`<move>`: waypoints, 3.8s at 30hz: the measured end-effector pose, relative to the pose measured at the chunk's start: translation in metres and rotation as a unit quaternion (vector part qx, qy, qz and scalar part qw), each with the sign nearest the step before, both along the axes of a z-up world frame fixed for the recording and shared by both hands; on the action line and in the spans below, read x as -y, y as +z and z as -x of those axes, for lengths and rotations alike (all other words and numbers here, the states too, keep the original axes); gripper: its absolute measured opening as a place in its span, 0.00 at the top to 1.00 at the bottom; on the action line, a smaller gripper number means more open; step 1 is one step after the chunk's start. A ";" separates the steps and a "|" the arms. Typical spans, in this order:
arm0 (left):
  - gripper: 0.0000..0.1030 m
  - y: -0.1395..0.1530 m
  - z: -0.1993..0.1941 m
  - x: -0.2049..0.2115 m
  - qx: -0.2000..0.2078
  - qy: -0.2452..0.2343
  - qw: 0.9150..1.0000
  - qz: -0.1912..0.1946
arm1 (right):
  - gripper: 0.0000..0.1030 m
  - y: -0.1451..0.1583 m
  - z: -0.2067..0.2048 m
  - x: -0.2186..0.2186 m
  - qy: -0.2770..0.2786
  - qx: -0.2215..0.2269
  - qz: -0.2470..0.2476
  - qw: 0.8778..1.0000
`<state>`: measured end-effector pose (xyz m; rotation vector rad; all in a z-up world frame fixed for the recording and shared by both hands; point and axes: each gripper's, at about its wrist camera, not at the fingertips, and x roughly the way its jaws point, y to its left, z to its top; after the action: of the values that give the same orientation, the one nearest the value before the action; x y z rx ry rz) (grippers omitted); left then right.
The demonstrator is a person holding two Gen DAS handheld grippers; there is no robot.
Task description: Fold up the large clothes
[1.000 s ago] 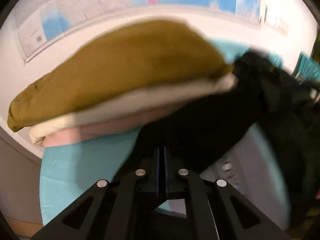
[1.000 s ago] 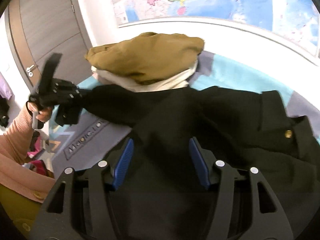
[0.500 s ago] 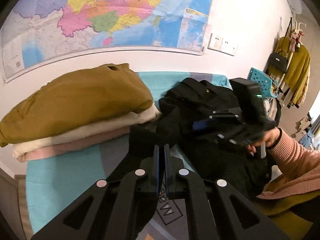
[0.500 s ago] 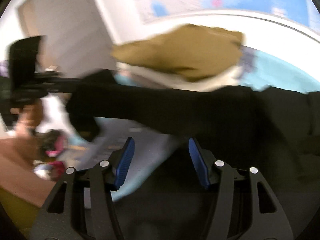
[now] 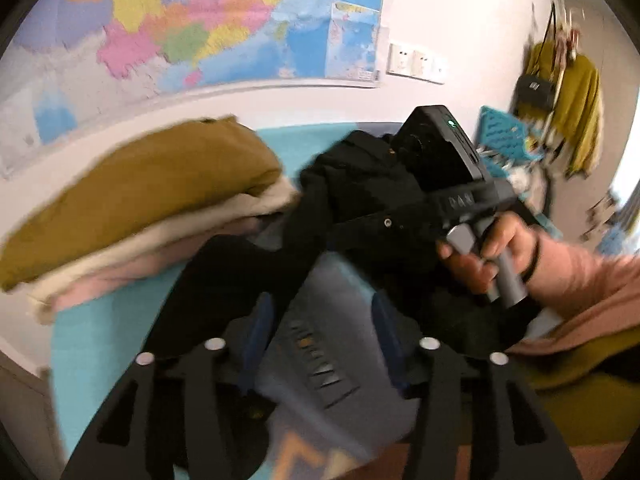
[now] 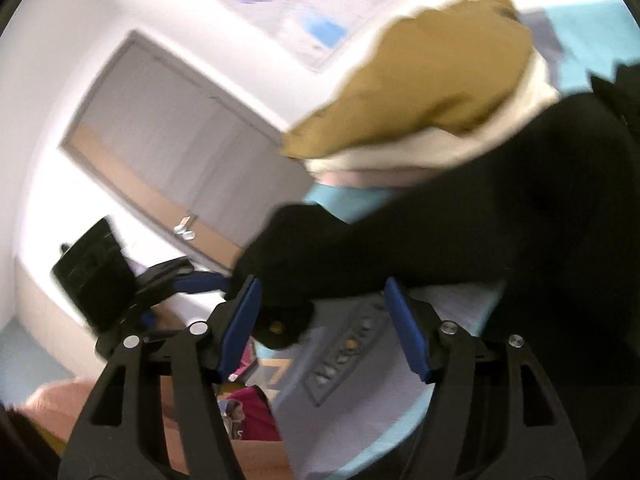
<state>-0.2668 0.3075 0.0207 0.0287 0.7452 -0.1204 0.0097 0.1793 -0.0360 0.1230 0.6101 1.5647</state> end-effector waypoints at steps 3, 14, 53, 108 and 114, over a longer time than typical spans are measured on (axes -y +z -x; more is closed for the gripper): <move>0.32 -0.008 0.005 -0.019 -0.003 0.053 0.998 -0.029 | 0.43 -0.004 -0.005 -0.001 -0.029 0.004 0.017 0.999; 0.36 -0.082 -0.017 -0.067 -0.099 0.154 0.979 -0.091 | 0.42 -0.006 -0.012 -0.002 -0.085 0.009 0.039 0.996; 0.38 0.045 -0.100 0.001 0.039 0.063 0.997 0.027 | 0.74 -0.061 0.133 -0.007 0.114 0.245 0.136 0.953; 0.53 -0.038 -0.251 0.099 -0.083 -0.030 0.996 0.026 | 0.91 0.003 -0.046 0.325 -0.390 0.171 0.066 0.902; 0.60 -0.051 -0.227 0.067 -0.107 -0.011 0.994 0.016 | 0.95 0.037 -0.072 0.395 -0.400 0.090 -0.036 0.912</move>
<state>-0.0394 0.2403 -0.0302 -0.0067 0.9572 -0.1577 0.0820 -0.2159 0.0007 0.2453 0.2884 0.7850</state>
